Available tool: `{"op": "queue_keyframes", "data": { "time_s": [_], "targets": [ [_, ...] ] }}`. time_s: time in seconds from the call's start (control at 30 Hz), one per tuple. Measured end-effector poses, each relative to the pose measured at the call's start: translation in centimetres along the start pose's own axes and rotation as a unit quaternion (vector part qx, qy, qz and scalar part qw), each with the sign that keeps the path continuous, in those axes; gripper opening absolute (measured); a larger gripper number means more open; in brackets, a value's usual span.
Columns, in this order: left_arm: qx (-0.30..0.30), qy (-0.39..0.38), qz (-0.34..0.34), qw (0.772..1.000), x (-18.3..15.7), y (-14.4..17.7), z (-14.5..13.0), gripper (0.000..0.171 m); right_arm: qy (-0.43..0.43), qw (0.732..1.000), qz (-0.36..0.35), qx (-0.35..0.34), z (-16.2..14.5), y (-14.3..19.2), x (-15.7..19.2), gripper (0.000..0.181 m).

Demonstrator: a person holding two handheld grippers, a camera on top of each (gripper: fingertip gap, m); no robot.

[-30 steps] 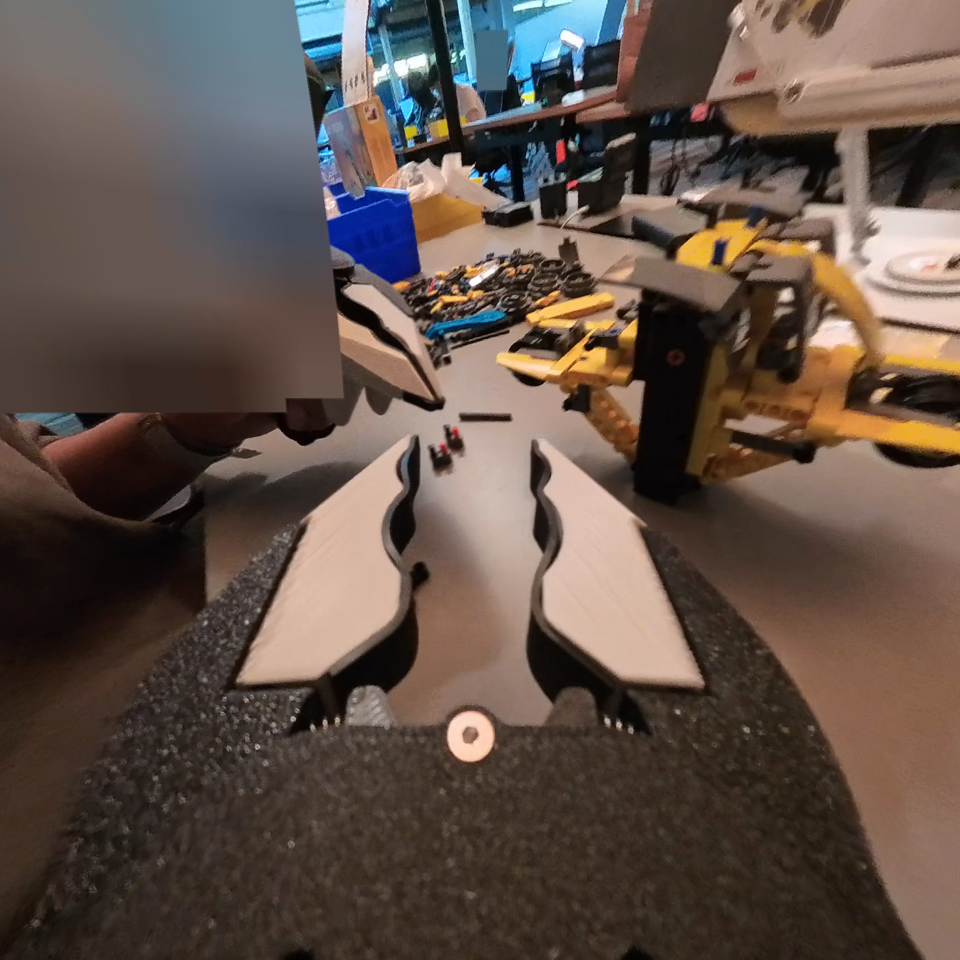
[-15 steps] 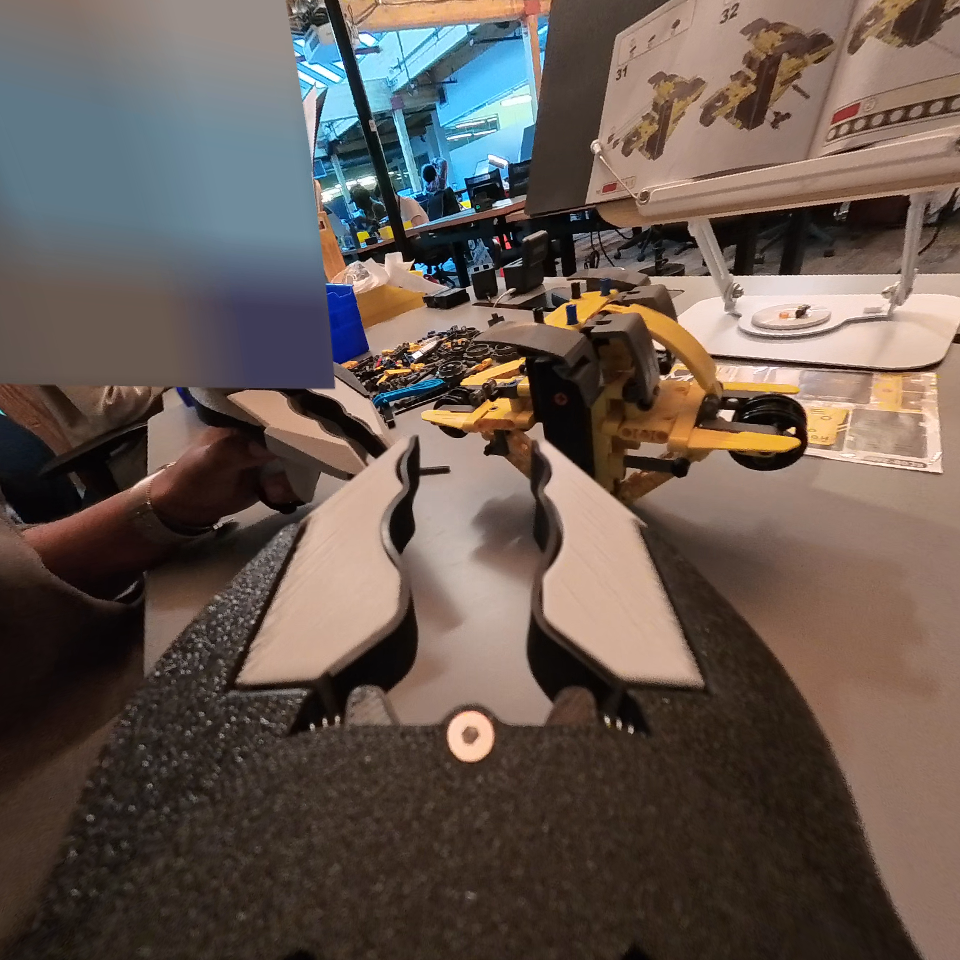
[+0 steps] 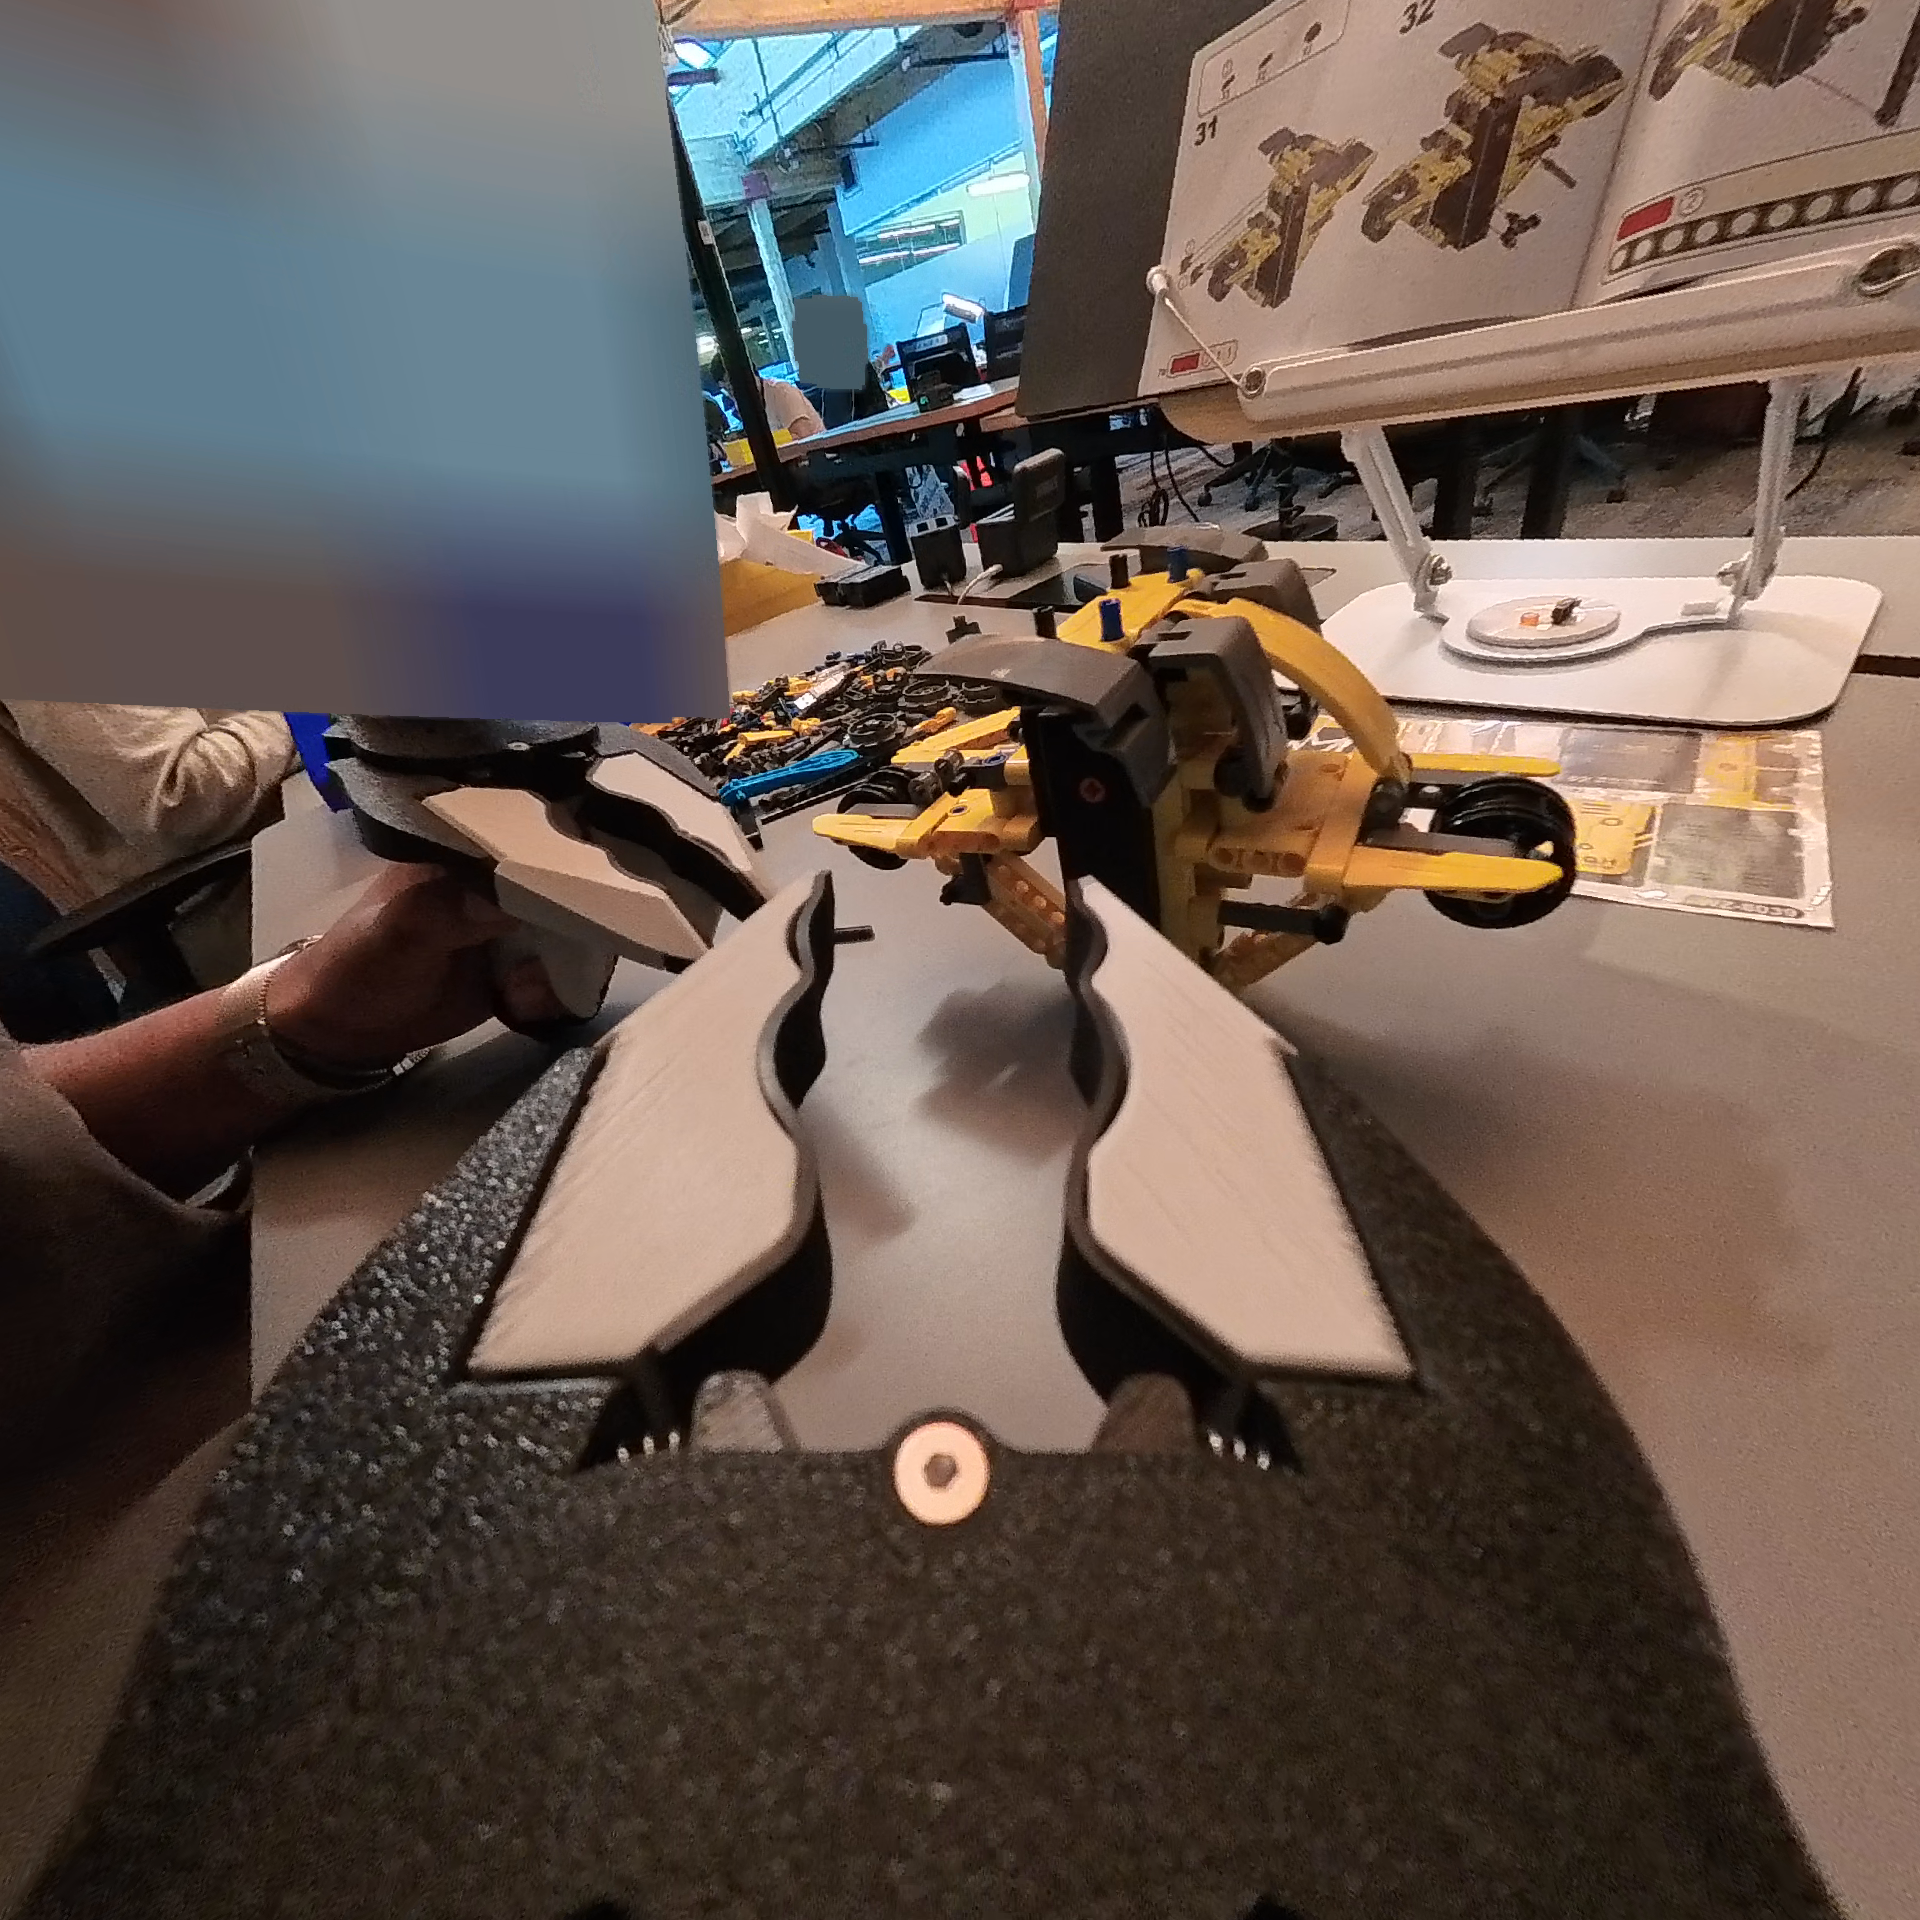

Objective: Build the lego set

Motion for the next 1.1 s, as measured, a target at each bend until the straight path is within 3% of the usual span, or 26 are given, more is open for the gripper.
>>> {"op": "queue_keyframes", "data": {
  "time_s": [0.53, 0.83, 0.97, 1.1],
  "targets": [
    [0.001, 0.012, 0.002, 1.0, 0.5, -0.2, 0.1, 0.023, 0.014, 1.0, -0.007, 0.007, 0.0, -0.1, -0.1, 0.044],
    [-0.032, 0.016, -0.008, 0.999, 0.2, 0.7, 0.7, 0.022, 0.044, 0.999, -0.023, 0.014, 0.0, 0.0, 0.2, 0.044],
    [-0.069, -0.014, 0.023, 0.997, 0.1, 2.4, 1.4, 0.018, 0.036, 0.999, -0.022, 0.019, 0.1, -0.3, 0.1, 0.044],
    [-0.114, -0.012, 0.098, 0.989, 1.8, 6.3, 2.0, 0.006, 0.007, 1.0, -0.02, -0.003, 0.3, 0.0, -0.6, 0.044]
  ]
}}
Point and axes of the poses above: each gripper's, where its closed fingertips meet, y back along the fingers, z out of its top, x = y × z across the jaws, the point moved 7 cm from there along y, back along the fingers, and after that the axes turned 10 degrees about z, right-handed, at the moved point
